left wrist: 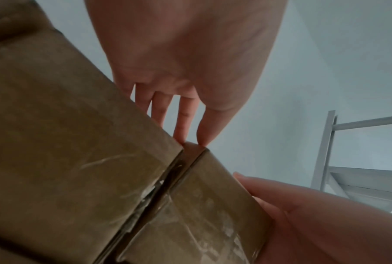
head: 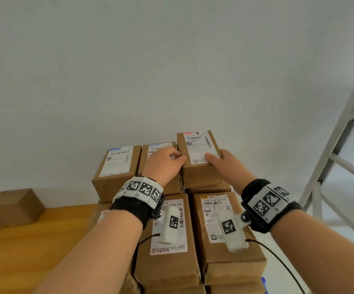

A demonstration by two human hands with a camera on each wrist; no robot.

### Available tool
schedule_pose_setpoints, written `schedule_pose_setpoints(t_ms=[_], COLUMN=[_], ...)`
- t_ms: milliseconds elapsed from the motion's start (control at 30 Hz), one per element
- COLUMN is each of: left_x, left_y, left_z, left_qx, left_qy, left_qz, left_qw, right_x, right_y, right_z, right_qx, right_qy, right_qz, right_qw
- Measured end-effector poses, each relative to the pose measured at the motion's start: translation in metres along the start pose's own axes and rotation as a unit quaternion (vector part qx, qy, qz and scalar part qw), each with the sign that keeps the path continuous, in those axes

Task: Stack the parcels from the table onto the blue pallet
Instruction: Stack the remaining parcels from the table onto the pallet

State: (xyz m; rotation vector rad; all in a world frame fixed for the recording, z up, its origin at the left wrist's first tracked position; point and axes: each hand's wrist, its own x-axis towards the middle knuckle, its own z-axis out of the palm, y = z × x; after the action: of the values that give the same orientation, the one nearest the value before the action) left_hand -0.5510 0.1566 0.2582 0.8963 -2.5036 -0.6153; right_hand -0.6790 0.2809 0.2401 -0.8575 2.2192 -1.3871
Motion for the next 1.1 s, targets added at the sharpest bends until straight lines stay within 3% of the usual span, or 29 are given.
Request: schedule_pose_setpoints(t_ms=[300, 767, 1100], left_x=[-0.007, -0.008, -0.014], left_y=[-0.006, -0.012, 0.000], left_z=[0.007, 0.010, 0.002], left_qx=[0.024, 0.070, 0.057], left_qy=[0.008, -0.007, -0.014], left_qz=[0.016, 0.035, 0.032], left_qw=[1.000, 0.997, 0.998], right_x=[0.014, 0.019, 0.002], right_y=[0.013, 0.012, -0.007], right_z=[0.001, 0.004, -0.009], right_qx=[-0.063, -0.053, -0.054], right_qy=[-0.040, -0.049, -0.009], right_qz=[0.022, 0.047, -0.017], right_qw=[0.997, 0.996, 0.998])
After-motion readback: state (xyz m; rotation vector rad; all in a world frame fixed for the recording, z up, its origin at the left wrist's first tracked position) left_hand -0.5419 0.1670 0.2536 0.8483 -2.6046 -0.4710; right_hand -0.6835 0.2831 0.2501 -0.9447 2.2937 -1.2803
